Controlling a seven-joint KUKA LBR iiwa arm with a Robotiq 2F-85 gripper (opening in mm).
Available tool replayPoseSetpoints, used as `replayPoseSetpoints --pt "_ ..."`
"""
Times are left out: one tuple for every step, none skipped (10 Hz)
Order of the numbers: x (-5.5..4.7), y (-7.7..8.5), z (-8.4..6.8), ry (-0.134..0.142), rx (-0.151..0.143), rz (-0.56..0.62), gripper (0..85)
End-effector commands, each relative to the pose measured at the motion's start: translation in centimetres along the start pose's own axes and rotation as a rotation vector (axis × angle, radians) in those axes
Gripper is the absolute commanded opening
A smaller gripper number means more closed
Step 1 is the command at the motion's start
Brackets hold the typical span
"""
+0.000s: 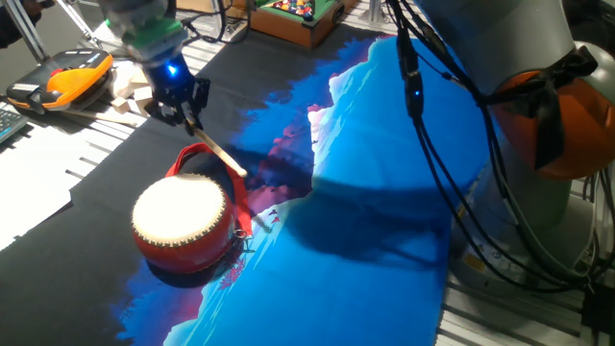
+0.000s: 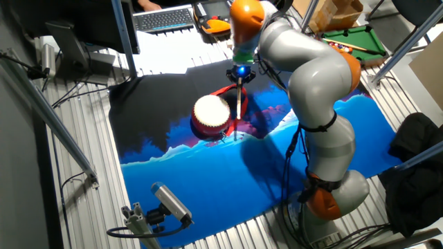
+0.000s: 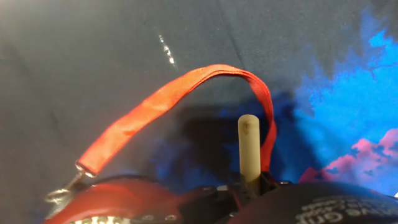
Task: Play the drum
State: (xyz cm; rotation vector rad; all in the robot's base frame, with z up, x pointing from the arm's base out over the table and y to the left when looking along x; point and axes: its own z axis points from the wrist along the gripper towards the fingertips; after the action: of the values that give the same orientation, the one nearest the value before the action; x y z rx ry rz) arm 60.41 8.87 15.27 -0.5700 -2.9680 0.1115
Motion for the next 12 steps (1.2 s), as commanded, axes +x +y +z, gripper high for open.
replayPoseSetpoints --pt "-0.1 -0.3 0.3 0.009 -0.021 -0.005 0.0" --pt "-0.2 -0.6 0.5 0.017 -0.037 -0.001 0.0" --pt "-0.2 -0.6 0.6 0.019 -0.044 0.008 0.0" --pt "-0.2 -0.6 0.6 0.019 -0.032 0.003 0.0" --pt "-0.2 -0.6 0.5 0.015 -0.017 -0.001 34.0" --pt "-0.2 -0.5 0.5 0.019 -0.021 0.006 34.0" --pt "-0.2 -0.5 0.5 0.02 -0.025 0.012 51.0" --pt "-0.2 -0.5 0.5 0.019 -0.027 0.017 51.0" --pt "-0.1 -0.5 0.5 0.019 -0.028 0.022 51.0" --pt "0.0 -0.4 0.2 0.017 -0.028 0.023 51.0" --pt "0.3 -0.5 -0.6 0.014 -0.036 0.027 51.0" --pt "0.6 -0.8 -2.2 0.023 -0.064 0.014 34.0"
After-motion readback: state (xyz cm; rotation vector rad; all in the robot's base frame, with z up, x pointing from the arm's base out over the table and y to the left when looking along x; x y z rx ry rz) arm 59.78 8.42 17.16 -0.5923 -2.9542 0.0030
